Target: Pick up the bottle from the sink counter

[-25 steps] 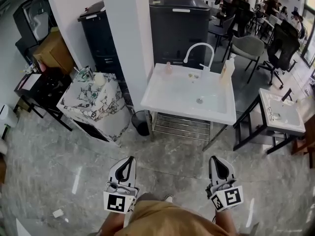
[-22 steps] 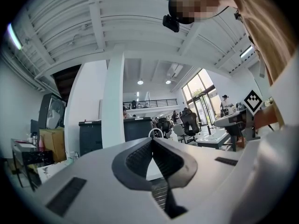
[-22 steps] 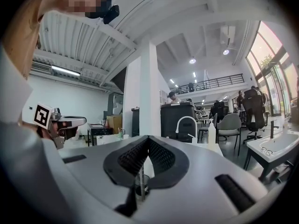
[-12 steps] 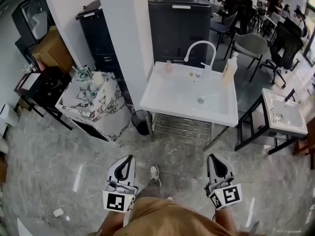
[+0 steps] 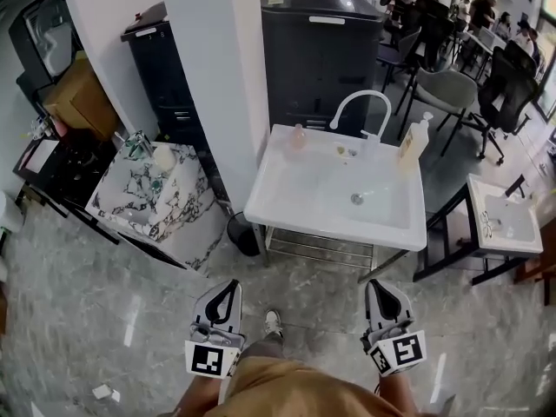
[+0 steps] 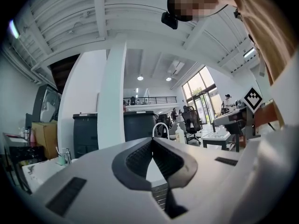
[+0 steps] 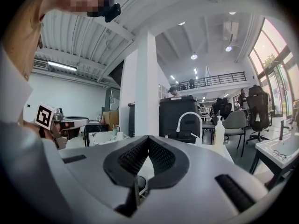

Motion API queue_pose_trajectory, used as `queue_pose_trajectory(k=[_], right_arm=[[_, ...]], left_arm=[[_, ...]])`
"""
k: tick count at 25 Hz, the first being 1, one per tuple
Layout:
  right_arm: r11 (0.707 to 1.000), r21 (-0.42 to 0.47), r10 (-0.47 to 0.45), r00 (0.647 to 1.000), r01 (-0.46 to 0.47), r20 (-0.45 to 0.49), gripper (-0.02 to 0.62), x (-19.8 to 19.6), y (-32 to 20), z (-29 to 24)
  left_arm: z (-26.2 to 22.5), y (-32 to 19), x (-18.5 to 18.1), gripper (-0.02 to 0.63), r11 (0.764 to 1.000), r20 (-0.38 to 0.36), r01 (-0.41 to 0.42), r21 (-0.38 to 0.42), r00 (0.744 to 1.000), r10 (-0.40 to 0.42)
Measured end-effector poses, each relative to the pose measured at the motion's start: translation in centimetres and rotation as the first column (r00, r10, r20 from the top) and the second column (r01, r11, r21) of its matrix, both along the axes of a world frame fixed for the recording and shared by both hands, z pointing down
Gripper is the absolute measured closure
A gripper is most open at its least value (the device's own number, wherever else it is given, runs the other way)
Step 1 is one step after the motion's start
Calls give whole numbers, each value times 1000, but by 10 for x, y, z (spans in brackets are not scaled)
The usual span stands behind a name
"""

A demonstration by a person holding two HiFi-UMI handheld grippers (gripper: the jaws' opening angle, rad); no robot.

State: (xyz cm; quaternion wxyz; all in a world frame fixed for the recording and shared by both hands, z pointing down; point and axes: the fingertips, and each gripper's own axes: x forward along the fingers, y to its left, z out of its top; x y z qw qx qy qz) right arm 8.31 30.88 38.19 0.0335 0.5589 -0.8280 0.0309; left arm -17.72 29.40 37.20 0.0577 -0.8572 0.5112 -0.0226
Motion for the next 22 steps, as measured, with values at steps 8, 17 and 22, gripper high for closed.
queue_pose_trajectory(k=[8, 17, 22], right_arm=[[999, 7, 44, 999, -44, -13, 595, -22, -93, -9], [998, 16, 60, 998, -60, -22, 595, -57, -161, -17], [996, 0, 87, 996, -87, -30, 595, -63, -172, -17]], left_arm=[[1, -97, -26, 604, 1000, -14, -24, -18, 1000, 23], [2, -171, -60, 604, 999, -37, -48, -22, 998, 47], [3, -192, -60, 604, 996, -55, -85, -28, 995, 83]])
